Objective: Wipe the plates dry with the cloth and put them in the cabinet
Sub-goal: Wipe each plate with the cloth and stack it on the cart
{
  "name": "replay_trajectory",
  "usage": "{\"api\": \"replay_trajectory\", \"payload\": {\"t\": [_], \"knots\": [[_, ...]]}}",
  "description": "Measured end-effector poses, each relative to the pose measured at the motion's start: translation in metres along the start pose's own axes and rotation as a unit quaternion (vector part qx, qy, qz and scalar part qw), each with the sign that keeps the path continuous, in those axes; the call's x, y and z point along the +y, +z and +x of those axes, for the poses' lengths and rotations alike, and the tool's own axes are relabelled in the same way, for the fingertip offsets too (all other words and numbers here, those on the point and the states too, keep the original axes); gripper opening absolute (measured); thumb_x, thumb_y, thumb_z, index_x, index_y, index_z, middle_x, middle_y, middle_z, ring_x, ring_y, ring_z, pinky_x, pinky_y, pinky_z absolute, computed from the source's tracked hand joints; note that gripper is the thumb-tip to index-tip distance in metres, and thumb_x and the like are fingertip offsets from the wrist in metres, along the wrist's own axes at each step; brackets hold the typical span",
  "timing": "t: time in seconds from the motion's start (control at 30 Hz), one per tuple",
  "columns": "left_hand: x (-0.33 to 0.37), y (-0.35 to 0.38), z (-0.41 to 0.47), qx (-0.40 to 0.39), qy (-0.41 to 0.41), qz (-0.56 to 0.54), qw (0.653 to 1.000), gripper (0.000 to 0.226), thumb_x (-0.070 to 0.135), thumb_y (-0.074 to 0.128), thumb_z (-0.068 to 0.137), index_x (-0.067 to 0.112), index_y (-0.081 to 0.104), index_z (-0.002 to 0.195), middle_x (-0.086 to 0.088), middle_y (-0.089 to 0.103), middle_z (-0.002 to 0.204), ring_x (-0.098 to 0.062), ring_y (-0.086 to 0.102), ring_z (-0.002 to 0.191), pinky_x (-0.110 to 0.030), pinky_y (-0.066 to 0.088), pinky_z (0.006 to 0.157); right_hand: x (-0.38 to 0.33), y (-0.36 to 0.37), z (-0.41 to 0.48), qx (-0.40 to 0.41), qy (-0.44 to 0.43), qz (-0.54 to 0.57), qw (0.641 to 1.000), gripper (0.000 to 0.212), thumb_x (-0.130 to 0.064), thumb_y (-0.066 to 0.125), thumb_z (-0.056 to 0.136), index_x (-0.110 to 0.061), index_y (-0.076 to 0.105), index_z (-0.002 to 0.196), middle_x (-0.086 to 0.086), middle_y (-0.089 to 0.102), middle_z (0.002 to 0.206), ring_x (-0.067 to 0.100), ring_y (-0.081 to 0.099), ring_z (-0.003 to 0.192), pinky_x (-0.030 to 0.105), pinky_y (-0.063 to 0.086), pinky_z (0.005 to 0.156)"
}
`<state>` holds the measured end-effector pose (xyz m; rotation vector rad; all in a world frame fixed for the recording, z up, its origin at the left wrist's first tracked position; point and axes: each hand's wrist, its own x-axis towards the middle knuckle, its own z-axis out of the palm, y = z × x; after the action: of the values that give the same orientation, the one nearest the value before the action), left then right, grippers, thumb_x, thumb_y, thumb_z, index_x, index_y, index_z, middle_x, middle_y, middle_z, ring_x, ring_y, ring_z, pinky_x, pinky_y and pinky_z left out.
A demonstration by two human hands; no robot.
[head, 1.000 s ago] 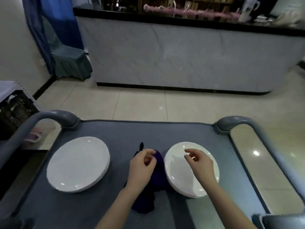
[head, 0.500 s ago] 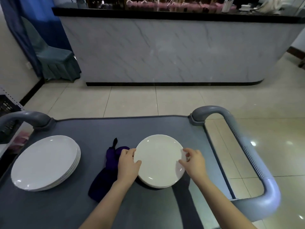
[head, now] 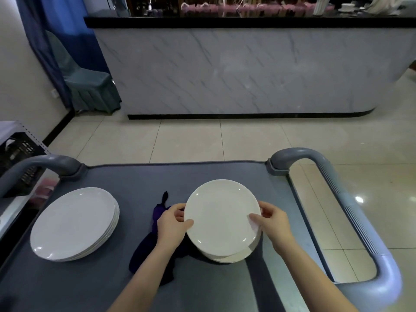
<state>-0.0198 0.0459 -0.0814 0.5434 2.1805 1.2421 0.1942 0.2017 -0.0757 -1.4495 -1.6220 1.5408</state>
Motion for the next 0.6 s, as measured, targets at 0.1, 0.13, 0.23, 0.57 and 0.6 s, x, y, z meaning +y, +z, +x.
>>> {"api": "replay_trajectory", "payload": {"t": [0.1, 0.13, 0.23, 0.57, 0.6], "knots": [[0.006, -0.019, 0.003, 0.006, -0.002, -0.043, 0.999, 0.042, -0.003, 0.074, 0.073, 0.020, 0.071, 0.108, -0.001, 0.072, 0.095, -0.017, 0.069, 0.087, -0.033, 0.057, 0.083, -0.014, 0.014, -0.006, -0.069, -0.012, 0.076, 0.995, 0.033, -0.004, 0.062, 0.091, -0.028, 0.072, 0.111, 0.000, 0.075, 0.101, 0.028, 0.069, 0.096, 0.048, 0.060, 0.083], [0.006, -0.025, 0.005, 0.006, 0.003, -0.052, 0.999, 0.041, -0.003, 0.074, 0.073, 0.022, 0.071, 0.105, 0.000, 0.073, 0.095, -0.017, 0.070, 0.087, -0.033, 0.057, 0.083, -0.018, 0.021, -0.008, -0.089, -0.008, 0.097, 0.991, 0.035, -0.007, 0.057, 0.095, -0.033, 0.070, 0.113, 0.000, 0.074, 0.104, 0.028, 0.069, 0.096, 0.048, 0.061, 0.077], [0.003, -0.041, 0.008, 0.008, 0.020, -0.062, 0.998, 0.041, 0.000, 0.075, 0.074, 0.032, 0.069, 0.099, 0.008, 0.073, 0.090, -0.005, 0.069, 0.080, -0.021, 0.054, 0.073, -0.025, 0.040, -0.011, -0.112, 0.024, 0.142, 0.983, 0.036, -0.012, 0.050, 0.100, -0.039, 0.065, 0.119, -0.002, 0.073, 0.107, 0.025, 0.069, 0.091, 0.039, 0.059, 0.063], [-0.043, -0.087, 0.044, 0.012, 0.028, 0.063, 0.998, 0.028, 0.008, 0.065, 0.090, 0.022, 0.068, 0.114, 0.006, 0.068, 0.103, -0.009, 0.064, 0.097, -0.025, 0.048, 0.091, -0.015, 0.044, -0.003, -0.107, 0.078, 0.131, 0.982, 0.035, -0.013, 0.058, 0.097, -0.041, 0.070, 0.115, -0.002, 0.075, 0.105, 0.026, 0.069, 0.088, 0.036, 0.057, 0.062], [-0.048, -0.088, 0.050, -0.002, 0.030, 0.097, 0.995, 0.031, 0.006, 0.065, 0.089, 0.020, 0.067, 0.117, 0.002, 0.065, 0.109, -0.013, 0.062, 0.102, -0.025, 0.046, 0.093, -0.013, 0.043, -0.002, -0.109, 0.081, 0.129, 0.982, 0.035, -0.014, 0.058, 0.097, -0.041, 0.069, 0.116, -0.002, 0.075, 0.106, 0.027, 0.069, 0.089, 0.037, 0.058, 0.063]]}}
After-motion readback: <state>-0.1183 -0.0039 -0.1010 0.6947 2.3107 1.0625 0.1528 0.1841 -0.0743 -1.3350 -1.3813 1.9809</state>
